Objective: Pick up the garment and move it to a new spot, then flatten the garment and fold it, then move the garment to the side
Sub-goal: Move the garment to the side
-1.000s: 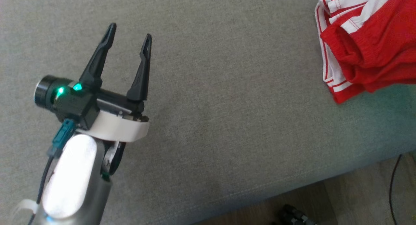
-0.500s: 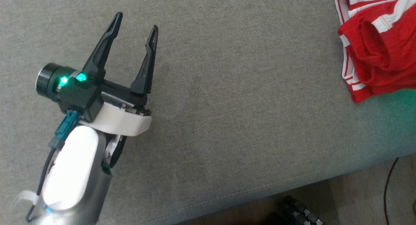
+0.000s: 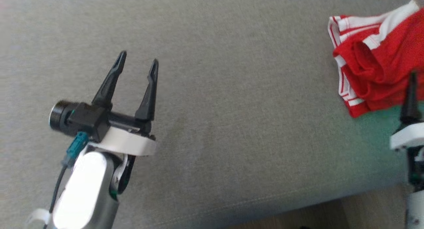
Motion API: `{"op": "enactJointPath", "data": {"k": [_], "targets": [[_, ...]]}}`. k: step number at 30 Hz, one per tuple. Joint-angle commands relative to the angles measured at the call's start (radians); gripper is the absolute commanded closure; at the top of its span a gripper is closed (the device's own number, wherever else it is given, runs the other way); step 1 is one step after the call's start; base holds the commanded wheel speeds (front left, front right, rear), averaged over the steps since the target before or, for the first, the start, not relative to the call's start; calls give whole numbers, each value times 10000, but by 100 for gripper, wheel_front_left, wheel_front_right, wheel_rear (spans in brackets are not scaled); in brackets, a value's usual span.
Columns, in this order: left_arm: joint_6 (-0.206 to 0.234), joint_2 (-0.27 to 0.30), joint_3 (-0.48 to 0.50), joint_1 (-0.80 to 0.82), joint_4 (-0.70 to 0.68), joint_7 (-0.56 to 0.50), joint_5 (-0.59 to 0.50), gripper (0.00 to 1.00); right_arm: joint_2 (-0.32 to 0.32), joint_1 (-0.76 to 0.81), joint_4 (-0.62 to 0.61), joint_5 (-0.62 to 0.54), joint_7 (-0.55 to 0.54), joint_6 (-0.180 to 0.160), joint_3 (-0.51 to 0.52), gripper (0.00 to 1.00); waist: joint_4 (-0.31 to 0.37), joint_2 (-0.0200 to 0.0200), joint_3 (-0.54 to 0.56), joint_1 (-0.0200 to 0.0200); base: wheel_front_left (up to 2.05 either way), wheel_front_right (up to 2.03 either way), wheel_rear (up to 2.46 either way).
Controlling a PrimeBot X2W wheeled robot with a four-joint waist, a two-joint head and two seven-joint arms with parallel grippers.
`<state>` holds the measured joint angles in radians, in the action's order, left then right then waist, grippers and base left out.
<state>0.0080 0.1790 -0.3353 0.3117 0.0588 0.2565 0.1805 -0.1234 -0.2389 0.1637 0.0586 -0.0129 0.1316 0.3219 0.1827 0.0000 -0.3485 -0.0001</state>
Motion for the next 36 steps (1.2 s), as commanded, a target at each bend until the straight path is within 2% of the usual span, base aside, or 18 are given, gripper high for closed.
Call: {"op": "enactJointPath", "data": {"k": [1, 9, 18, 25, 36], "targets": [[107, 66, 495, 24, -297, 47, 60, 0, 3, 158, -641, -56, 84, -9, -377, 0, -469, 0, 543, 1, 0, 0, 0], [654, 18, 1201, -860, -302, 51, 280, 0, 490, 988, -1899, 125, -101, -9, -1552, 0, -1573, 0, 1301, 1, 0, 0, 0], [853, 127, 1849, -1692, -143, 52, 589, 0, 685, 1139, -2407, 334, -241, -9, -2532, 0, -2492, 0, 1815, 1, 0, 0, 0], [815, 189, 1895, -2072, 66, 51, 663, 0, 717, 1329, -2345, 432, -226, -9, -2775, 0, -2644, 0, 2282, 1, 0, 0, 0], [937, 328, 1811, -2848, 246, -170, 745, 0, 730, 2434, -2506, 943, -286, -9, -2902, 0, -2400, 0, 3270, 1, 0, 0, 0]]}}
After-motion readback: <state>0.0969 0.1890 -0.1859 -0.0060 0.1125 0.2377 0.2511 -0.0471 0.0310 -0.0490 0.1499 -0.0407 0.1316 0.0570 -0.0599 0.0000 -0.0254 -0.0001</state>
